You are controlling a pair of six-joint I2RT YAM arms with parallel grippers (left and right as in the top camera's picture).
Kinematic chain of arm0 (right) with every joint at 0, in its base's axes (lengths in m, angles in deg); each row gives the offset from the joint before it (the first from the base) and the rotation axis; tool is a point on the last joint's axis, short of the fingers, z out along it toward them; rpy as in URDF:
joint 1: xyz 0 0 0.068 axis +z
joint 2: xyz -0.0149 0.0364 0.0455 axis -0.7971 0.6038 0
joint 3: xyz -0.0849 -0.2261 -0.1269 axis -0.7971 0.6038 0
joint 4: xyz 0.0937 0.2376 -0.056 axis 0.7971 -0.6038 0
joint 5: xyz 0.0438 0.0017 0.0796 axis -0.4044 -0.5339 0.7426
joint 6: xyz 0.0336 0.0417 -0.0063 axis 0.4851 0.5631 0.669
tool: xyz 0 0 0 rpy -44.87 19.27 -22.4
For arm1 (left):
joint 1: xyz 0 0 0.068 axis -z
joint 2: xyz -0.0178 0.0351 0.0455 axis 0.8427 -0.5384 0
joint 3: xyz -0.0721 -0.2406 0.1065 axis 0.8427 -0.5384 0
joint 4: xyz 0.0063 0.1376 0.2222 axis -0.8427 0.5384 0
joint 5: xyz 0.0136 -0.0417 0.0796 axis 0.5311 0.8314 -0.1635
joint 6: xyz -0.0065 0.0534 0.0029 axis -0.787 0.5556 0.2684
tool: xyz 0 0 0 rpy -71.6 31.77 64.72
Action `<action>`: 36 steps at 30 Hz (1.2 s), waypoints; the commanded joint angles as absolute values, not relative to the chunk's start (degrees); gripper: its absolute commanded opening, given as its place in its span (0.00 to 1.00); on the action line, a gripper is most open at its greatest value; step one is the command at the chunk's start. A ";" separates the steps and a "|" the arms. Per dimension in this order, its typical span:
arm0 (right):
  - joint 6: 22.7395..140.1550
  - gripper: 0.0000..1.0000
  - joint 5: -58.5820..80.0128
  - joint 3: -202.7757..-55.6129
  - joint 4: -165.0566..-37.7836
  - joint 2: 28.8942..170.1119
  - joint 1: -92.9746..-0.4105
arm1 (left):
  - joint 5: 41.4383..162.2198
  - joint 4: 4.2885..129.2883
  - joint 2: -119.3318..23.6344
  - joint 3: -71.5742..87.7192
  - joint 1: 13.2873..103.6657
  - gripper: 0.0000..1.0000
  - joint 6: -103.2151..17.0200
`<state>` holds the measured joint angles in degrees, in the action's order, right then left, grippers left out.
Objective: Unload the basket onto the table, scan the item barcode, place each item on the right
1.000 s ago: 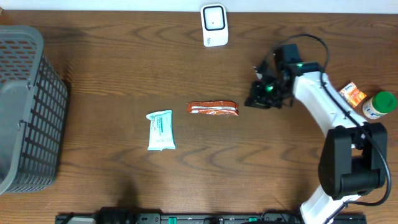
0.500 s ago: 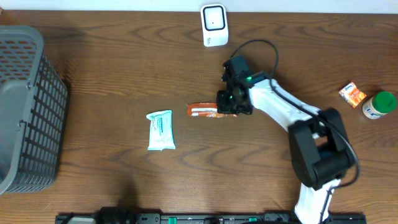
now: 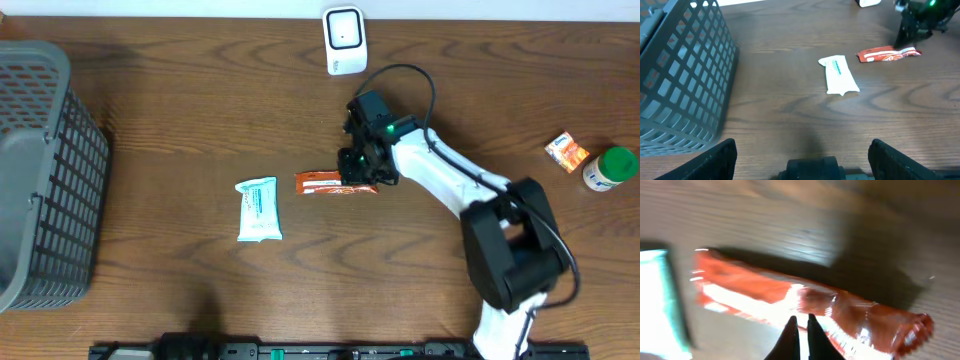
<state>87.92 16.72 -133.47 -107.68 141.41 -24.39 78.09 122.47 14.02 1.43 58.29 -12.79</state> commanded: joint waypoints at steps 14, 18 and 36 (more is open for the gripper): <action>90.45 0.01 7.03 -124.81 -107.59 140.32 -24.26 | 77.59 122.56 14.10 1.54 58.53 0.84 -12.25; 93.75 0.01 0.17 -123.39 -110.02 140.21 -24.56 | 77.59 122.56 14.10 1.54 58.53 0.84 -12.25; 90.93 0.47 7.73 -127.72 -99.75 133.76 -21.92 | 77.59 122.56 14.10 1.54 58.53 0.84 -12.25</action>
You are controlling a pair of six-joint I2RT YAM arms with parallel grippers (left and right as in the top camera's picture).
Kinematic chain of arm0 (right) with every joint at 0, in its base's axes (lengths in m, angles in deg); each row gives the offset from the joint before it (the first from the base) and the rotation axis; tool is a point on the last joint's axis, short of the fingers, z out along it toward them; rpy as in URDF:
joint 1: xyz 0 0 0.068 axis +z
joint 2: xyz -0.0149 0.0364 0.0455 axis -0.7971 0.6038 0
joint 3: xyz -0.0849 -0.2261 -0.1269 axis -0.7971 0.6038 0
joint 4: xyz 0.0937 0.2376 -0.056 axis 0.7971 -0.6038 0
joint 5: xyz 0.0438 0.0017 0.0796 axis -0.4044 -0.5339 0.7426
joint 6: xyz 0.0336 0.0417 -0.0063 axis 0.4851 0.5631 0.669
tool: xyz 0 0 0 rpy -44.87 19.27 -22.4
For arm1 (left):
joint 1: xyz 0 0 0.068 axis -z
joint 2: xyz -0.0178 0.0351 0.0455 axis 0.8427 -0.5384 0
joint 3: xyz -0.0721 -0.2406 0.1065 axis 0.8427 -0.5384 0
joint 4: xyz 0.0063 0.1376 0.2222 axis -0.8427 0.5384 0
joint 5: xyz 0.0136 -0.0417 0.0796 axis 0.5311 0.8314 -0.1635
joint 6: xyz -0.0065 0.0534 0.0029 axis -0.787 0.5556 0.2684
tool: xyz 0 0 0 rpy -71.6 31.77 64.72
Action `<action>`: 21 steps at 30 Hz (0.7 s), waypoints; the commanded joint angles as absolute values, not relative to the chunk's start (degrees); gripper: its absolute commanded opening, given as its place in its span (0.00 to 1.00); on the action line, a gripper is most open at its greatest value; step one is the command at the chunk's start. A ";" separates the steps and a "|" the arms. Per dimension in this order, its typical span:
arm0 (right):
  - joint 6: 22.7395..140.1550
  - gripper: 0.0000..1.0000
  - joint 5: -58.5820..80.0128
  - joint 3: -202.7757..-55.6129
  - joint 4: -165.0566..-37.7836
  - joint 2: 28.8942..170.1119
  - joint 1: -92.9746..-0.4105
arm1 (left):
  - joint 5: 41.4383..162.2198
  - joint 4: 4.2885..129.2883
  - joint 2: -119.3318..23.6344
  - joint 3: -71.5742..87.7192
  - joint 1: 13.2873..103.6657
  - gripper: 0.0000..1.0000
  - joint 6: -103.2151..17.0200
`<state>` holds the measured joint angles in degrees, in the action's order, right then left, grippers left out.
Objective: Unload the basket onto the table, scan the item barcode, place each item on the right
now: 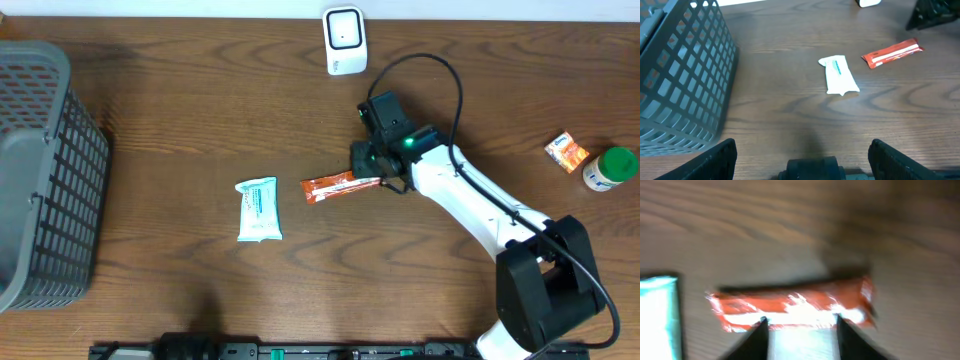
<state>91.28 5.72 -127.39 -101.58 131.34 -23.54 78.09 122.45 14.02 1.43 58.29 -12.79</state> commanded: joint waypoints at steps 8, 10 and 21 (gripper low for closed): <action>102.36 0.99 13.92 -127.76 -100.95 136.78 -19.56 | 77.59 122.56 14.10 1.54 58.53 0.84 -12.25; 107.96 0.99 15.58 -127.76 -102.92 136.12 -19.21 | 77.59 122.56 14.10 1.54 58.53 0.84 -12.25; 111.22 0.86 12.13 -127.72 -93.17 136.06 -15.43 | 77.59 122.56 14.10 1.54 58.53 0.84 -12.25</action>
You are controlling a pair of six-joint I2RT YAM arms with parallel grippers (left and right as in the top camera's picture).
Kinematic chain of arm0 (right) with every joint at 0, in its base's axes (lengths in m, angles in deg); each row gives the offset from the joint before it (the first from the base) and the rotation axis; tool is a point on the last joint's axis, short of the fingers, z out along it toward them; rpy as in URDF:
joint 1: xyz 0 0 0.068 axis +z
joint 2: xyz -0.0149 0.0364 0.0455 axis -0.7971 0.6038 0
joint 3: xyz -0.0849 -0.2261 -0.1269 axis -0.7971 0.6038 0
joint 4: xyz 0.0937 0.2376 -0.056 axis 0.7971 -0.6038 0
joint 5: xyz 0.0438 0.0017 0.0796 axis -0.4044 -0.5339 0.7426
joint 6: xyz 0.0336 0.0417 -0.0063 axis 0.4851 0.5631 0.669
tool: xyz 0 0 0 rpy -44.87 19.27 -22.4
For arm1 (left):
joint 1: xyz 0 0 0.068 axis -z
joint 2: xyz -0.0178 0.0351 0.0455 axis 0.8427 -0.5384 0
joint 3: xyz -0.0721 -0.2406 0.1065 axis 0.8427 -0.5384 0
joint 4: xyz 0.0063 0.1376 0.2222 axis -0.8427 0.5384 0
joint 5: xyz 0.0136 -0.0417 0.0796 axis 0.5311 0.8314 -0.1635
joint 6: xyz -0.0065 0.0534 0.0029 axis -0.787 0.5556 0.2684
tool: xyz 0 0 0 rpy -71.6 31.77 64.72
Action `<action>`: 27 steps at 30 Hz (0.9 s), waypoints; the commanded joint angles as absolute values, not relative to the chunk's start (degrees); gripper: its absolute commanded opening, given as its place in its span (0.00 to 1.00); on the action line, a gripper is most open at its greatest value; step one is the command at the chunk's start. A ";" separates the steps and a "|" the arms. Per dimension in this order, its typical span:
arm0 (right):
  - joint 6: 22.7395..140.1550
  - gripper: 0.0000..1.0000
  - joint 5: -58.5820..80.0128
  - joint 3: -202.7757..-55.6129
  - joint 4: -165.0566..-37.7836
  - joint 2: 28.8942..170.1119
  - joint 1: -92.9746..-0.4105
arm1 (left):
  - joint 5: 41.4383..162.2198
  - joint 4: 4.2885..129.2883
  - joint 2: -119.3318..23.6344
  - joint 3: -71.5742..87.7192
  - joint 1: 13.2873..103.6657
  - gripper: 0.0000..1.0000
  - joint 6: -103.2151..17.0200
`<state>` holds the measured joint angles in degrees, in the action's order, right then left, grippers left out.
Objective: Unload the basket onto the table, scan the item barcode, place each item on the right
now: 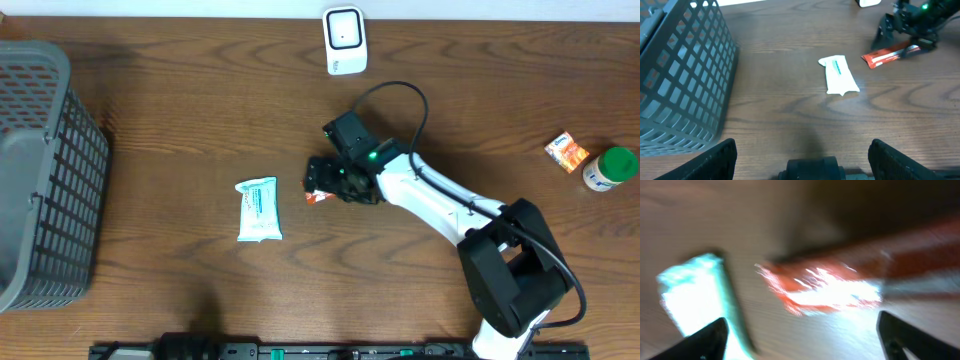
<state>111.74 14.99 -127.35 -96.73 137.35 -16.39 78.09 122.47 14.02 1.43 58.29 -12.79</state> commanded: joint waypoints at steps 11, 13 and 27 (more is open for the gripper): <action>116.77 0.01 7.05 -127.72 -80.16 148.89 -14.66 | 77.59 122.56 14.10 1.54 58.53 0.84 -12.25; 116.33 0.01 7.34 -127.72 -80.40 149.13 -14.60 | 77.59 122.56 14.10 1.54 58.53 0.84 -12.25; 105.07 0.01 -11.28 -127.72 -127.00 147.01 -15.58 | 77.59 122.56 14.10 1.54 58.53 0.84 -12.25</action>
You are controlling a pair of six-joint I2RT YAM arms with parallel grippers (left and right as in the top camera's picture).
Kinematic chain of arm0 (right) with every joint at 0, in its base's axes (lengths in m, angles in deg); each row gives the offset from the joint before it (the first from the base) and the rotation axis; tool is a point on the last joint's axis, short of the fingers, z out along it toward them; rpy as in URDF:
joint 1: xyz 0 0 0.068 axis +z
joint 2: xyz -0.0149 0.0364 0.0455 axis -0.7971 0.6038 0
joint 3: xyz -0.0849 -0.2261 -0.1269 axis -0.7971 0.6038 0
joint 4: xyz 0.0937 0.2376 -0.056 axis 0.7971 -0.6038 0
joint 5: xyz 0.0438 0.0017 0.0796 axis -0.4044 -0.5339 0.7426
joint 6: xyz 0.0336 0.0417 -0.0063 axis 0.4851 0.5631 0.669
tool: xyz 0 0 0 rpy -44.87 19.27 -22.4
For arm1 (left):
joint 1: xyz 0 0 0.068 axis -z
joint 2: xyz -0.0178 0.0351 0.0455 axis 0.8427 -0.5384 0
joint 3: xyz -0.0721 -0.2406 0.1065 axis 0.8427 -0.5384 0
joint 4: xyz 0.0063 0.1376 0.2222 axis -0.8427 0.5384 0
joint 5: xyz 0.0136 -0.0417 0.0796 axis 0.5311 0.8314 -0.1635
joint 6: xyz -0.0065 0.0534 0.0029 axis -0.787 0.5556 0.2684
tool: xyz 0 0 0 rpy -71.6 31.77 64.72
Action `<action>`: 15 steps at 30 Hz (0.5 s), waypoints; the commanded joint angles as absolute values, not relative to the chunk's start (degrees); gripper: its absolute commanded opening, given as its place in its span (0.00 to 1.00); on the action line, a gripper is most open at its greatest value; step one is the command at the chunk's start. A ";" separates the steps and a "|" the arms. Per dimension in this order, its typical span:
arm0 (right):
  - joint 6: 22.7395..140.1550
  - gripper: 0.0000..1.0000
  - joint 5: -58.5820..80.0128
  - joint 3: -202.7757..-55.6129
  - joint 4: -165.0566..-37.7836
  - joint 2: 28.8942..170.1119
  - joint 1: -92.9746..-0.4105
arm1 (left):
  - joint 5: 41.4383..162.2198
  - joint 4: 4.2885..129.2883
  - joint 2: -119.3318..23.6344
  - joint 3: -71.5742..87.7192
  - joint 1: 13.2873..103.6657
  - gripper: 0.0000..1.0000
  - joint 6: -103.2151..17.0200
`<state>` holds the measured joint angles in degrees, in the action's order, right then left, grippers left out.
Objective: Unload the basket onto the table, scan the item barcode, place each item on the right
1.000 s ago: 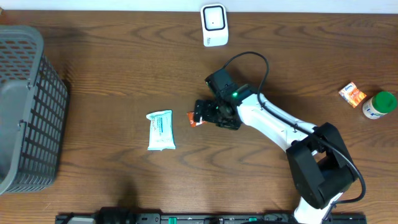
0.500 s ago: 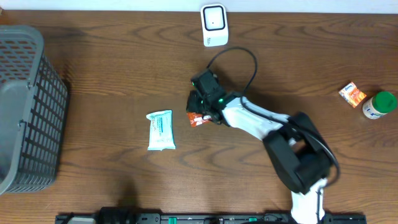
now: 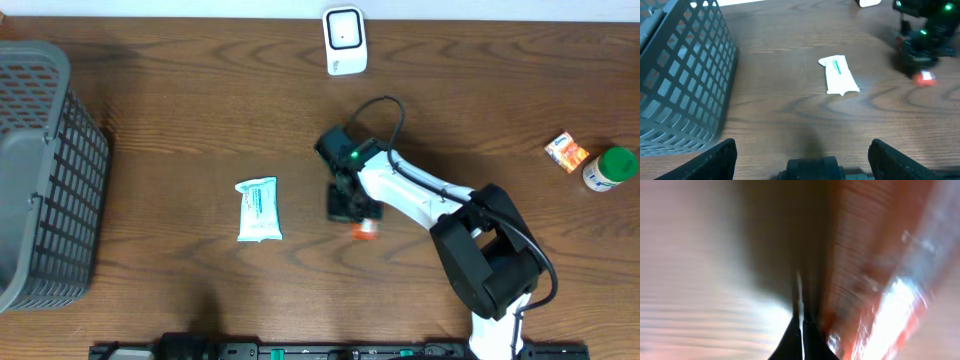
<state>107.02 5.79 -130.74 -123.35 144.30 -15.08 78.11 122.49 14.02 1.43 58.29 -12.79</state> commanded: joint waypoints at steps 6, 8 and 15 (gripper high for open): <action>101.60 0.04 -11.70 -127.78 -126.44 140.41 -17.17 | 77.59 122.56 14.10 1.54 58.53 0.84 -12.25; 96.77 0.27 -3.92 -127.81 -123.86 136.80 -17.31 | 77.59 122.56 14.10 1.54 58.53 0.84 -12.25; 79.24 0.96 6.03 -127.76 -124.38 123.40 -20.23 | 77.59 122.56 14.10 1.54 58.53 0.84 -12.25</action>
<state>90.61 1.63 -127.65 -123.24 127.71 -17.66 78.11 122.49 14.02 1.43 58.31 -12.79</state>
